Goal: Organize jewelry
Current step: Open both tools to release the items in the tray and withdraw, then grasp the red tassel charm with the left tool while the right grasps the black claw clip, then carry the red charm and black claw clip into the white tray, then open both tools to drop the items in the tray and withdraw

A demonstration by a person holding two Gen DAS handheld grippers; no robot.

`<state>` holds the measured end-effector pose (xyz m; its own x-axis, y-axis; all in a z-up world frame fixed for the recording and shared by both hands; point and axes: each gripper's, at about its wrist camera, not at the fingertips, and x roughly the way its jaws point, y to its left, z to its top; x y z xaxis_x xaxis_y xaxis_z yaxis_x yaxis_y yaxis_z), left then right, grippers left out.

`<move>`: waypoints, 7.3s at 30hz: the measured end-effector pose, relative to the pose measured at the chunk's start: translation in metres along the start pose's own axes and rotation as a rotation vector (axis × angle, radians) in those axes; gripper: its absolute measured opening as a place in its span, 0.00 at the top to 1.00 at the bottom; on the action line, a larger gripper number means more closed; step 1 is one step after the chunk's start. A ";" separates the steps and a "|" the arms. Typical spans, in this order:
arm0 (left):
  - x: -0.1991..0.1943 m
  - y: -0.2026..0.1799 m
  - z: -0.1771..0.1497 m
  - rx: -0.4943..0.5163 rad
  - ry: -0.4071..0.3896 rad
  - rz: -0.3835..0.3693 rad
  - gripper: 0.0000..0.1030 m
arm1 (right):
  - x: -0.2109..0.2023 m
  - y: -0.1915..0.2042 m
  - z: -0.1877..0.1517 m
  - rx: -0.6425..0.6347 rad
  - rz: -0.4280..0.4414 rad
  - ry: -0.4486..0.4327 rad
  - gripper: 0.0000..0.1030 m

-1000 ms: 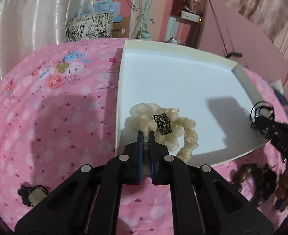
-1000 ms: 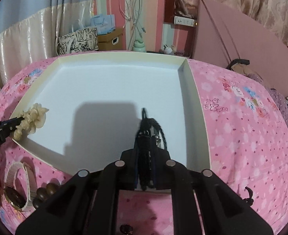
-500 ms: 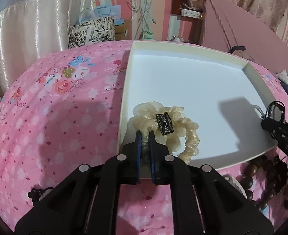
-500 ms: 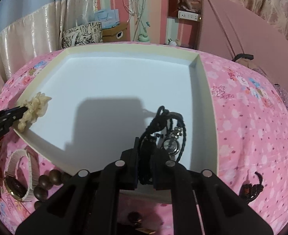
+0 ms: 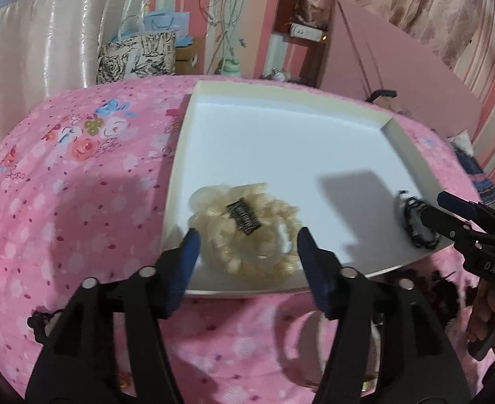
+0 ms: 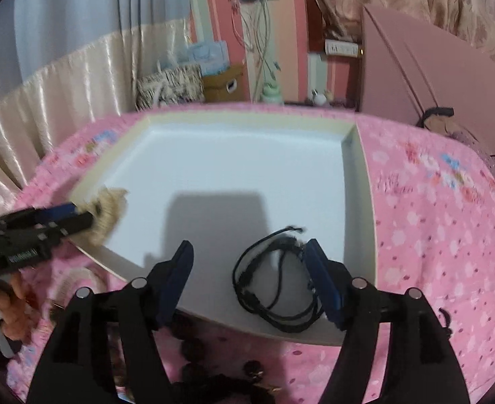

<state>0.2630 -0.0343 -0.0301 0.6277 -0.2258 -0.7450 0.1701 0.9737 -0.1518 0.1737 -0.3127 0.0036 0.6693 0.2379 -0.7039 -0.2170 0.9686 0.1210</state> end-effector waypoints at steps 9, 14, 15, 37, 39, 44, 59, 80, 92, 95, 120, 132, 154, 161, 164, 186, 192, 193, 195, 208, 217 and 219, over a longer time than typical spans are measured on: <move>-0.078 0.015 -0.004 0.036 -0.199 -0.014 0.32 | -0.104 -0.024 0.000 0.066 -0.015 -0.237 0.27; -0.111 0.041 -0.038 0.003 -0.257 0.014 0.32 | -0.131 -0.031 -0.039 0.068 -0.065 -0.265 0.27; -0.118 0.047 -0.050 -0.004 -0.276 0.029 0.32 | -0.134 -0.032 -0.050 0.058 -0.084 -0.266 0.27; -0.156 0.080 -0.143 -0.040 -0.322 0.153 0.26 | -0.140 -0.036 -0.145 0.102 -0.213 -0.188 0.27; -0.155 0.082 -0.140 -0.054 -0.319 0.141 0.26 | -0.131 -0.039 -0.139 0.101 -0.221 -0.167 0.27; -0.147 0.081 -0.135 -0.054 -0.300 0.146 0.26 | -0.105 -0.048 -0.126 0.113 -0.252 -0.091 0.27; -0.099 0.033 -0.125 0.074 -0.102 0.055 0.25 | -0.079 -0.061 -0.125 0.156 -0.235 0.025 0.58; -0.069 0.027 -0.113 0.064 -0.012 0.027 0.94 | -0.076 -0.060 -0.124 0.155 -0.228 0.037 0.60; -0.087 0.030 -0.115 0.038 -0.110 0.012 0.98 | -0.095 -0.046 -0.125 0.100 -0.232 -0.067 0.63; -0.092 0.032 -0.115 0.027 -0.125 0.006 0.98 | -0.103 -0.046 -0.126 0.105 -0.221 -0.104 0.63; -0.136 -0.022 -0.017 0.078 -0.297 -0.117 0.98 | -0.119 -0.015 -0.039 0.095 -0.013 -0.277 0.64; -0.067 -0.056 0.039 0.050 -0.271 -0.146 0.98 | -0.036 0.002 0.013 0.110 0.072 -0.206 0.64; 0.033 -0.051 0.043 0.014 -0.104 -0.080 0.98 | 0.059 0.026 0.007 0.011 0.038 0.011 0.63; 0.037 -0.056 0.043 0.049 -0.067 -0.088 0.98 | 0.064 0.027 0.006 -0.002 0.038 0.040 0.63; 0.042 -0.057 0.043 0.054 -0.047 -0.086 0.98 | 0.064 0.027 0.006 -0.002 0.040 0.042 0.62; 0.022 -0.042 0.047 -0.001 -0.098 -0.020 0.53 | 0.034 0.007 0.012 0.096 0.074 -0.085 0.43; -0.016 -0.040 0.054 0.000 -0.171 0.032 0.51 | -0.009 -0.020 0.024 0.134 0.014 -0.187 0.43; -0.023 -0.038 0.051 -0.008 -0.173 0.046 0.50 | -0.013 -0.023 0.027 0.134 0.000 -0.198 0.43; -0.035 -0.035 0.045 -0.003 -0.153 0.070 0.50 | -0.026 -0.032 0.032 0.134 -0.036 -0.218 0.43; -0.104 0.031 -0.055 -0.055 -0.160 0.147 0.36 | -0.096 -0.060 -0.060 0.102 -0.148 -0.134 0.43; -0.122 0.042 -0.093 -0.055 -0.161 0.133 0.36 | -0.118 -0.053 -0.109 0.130 -0.155 -0.109 0.43; -0.127 0.056 -0.094 -0.079 -0.170 0.154 0.36 | -0.117 -0.041 -0.106 0.113 -0.142 -0.113 0.43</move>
<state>0.1216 0.0521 -0.0050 0.7617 -0.0699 -0.6442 0.0066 0.9950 -0.1002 0.0287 -0.3878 0.0067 0.7646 0.0985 -0.6370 -0.0379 0.9934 0.1082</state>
